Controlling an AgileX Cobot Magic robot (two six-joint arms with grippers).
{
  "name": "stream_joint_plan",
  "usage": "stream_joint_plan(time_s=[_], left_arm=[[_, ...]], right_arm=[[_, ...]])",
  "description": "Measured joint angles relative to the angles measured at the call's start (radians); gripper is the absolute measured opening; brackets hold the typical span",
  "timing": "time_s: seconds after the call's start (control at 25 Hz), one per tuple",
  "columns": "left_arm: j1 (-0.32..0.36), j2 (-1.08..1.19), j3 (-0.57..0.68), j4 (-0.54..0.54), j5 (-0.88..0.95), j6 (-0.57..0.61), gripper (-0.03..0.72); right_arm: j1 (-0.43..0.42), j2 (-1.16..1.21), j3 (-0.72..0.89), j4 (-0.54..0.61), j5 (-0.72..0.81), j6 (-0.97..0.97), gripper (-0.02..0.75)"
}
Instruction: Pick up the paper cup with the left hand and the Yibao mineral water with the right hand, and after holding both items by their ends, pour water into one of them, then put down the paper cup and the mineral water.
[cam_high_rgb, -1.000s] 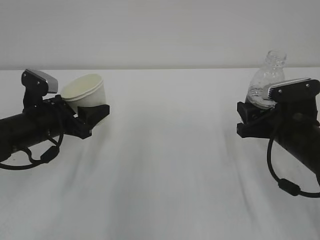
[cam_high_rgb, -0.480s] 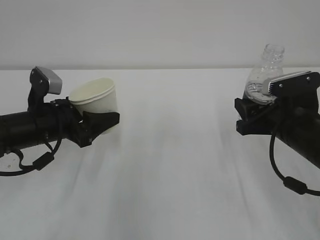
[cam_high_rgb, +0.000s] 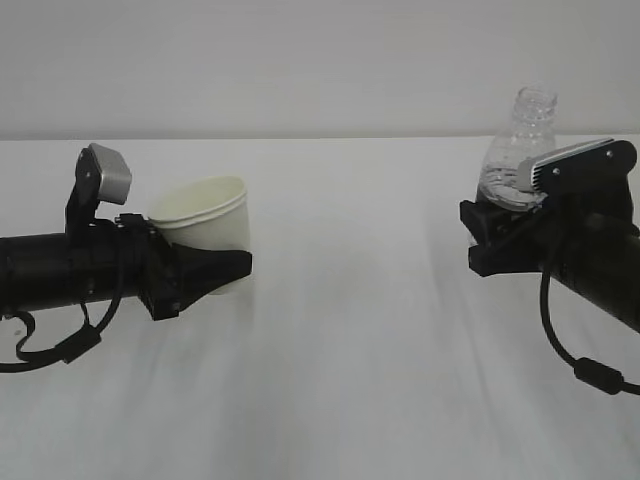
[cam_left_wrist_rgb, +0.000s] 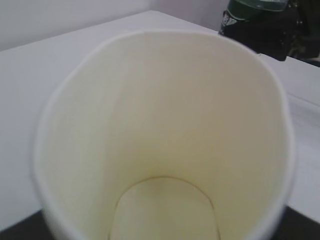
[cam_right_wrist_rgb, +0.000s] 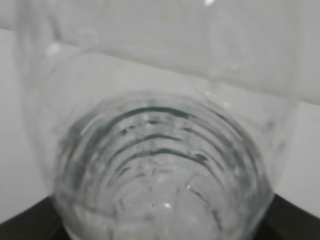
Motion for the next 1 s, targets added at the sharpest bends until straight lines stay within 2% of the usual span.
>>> stream_joint_plan(time_s=[0.4,0.76,1.0], left_arm=[[0.000,-0.023,0.000,0.114,-0.040,-0.074,0.430],[-0.002,-0.071,0.000,0.176,-0.042,-0.081,0.430],[-0.082,-0.071,0.000,0.180,0.022,-0.066,0.430]], right_arm=[[0.000,-0.011,0.002,-0.090,0.020,0.062,0.484],[0.000,-0.011,0.002,-0.175,0.033,0.112,0.484],[0.000,-0.011,0.002,-0.203,0.033,0.135,0.484]])
